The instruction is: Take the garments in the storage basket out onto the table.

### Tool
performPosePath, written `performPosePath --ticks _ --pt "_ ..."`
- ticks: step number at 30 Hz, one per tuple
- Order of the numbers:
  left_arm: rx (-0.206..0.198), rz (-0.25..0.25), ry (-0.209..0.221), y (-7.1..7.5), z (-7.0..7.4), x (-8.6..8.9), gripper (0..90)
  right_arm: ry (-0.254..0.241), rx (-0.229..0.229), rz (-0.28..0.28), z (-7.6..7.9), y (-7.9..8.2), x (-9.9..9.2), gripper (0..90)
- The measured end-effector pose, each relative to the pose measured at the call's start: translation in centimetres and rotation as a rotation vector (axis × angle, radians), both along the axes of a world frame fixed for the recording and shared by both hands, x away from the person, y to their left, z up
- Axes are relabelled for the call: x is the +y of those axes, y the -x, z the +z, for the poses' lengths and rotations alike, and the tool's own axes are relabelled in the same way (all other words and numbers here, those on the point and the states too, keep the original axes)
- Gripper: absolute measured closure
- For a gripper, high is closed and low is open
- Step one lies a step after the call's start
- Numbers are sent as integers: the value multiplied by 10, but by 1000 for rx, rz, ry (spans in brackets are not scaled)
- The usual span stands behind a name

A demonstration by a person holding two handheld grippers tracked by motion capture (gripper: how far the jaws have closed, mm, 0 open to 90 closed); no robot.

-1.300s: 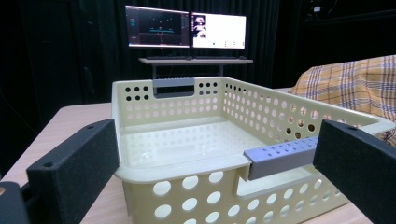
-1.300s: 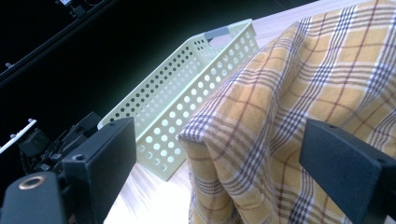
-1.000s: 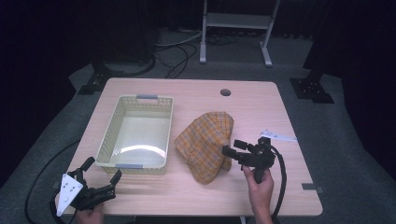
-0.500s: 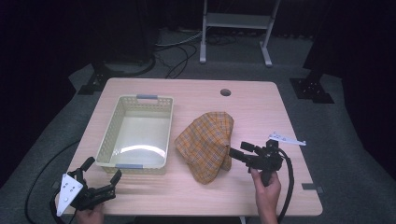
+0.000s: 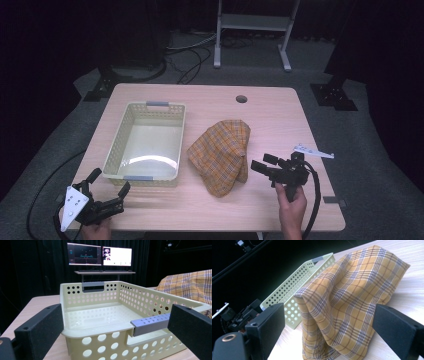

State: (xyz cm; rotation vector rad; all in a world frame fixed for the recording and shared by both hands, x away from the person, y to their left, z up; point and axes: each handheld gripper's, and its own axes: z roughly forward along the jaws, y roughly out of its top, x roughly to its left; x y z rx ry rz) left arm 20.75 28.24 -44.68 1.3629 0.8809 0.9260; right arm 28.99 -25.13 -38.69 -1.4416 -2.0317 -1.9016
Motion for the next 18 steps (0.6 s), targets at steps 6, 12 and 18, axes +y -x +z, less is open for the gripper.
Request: performPosePath --ticks 6,12,18 --pt "0 1 0 0 0 0 1 0 8 -7 -2 2 -5 108" --pt "0 1 0 0 0 0 1 8 10 -14 -2 4 -9 108" --pt "-1 1 0 0 0 0 1 12 16 -29 -4 6 -16 108"
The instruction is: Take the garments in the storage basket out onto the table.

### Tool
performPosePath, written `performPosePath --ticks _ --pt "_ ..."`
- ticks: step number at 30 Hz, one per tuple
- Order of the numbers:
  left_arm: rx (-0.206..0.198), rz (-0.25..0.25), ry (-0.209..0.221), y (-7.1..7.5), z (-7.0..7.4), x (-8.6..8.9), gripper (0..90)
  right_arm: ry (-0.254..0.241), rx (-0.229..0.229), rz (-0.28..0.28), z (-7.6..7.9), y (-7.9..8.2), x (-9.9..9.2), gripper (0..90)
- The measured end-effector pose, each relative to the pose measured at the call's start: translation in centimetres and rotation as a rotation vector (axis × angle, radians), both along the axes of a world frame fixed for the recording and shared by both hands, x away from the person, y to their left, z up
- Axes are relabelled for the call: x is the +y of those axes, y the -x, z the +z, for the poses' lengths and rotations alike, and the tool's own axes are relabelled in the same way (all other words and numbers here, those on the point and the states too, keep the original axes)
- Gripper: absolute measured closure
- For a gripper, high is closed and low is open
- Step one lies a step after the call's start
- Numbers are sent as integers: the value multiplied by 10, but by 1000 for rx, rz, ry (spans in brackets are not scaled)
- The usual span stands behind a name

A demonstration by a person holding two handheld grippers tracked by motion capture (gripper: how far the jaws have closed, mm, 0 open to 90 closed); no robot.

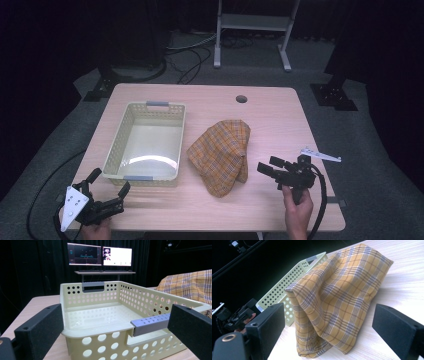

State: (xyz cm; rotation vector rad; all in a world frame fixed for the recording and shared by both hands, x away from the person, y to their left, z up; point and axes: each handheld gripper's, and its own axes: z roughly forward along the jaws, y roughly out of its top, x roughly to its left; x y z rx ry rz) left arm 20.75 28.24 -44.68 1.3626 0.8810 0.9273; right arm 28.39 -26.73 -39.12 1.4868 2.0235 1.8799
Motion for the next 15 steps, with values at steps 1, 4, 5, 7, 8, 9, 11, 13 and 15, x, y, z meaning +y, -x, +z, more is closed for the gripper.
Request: performPosePath --ticks 1,4,5,7,8,9,11,13,15 --pt "0 0 0 0 0 0 1 -2 1 0 0 0 -1 108" --pt "0 0 0 0 0 0 1 4 7 -9 0 2 -4 108" --pt "0 0 0 0 0 0 1 5 5 -10 0 2 -5 108" --pt "0 0 0 0 0 0 1 8 7 -15 -1 3 -8 108" --pt "0 0 0 0 0 0 1 8 8 -19 -1 4 -9 108" --pt "0 -1 0 0 0 0 1 8 12 -21 -1 4 -11 108" --pt "0 -1 0 0 0 0 1 19 9 -30 -2 6 -15 108" --pt "0 -1 1 0 0 0 1 14 11 -39 -2 8 -20 108" --pt "0 -1 0 0 0 0 1 10 15 -50 -3 9 -25 108"
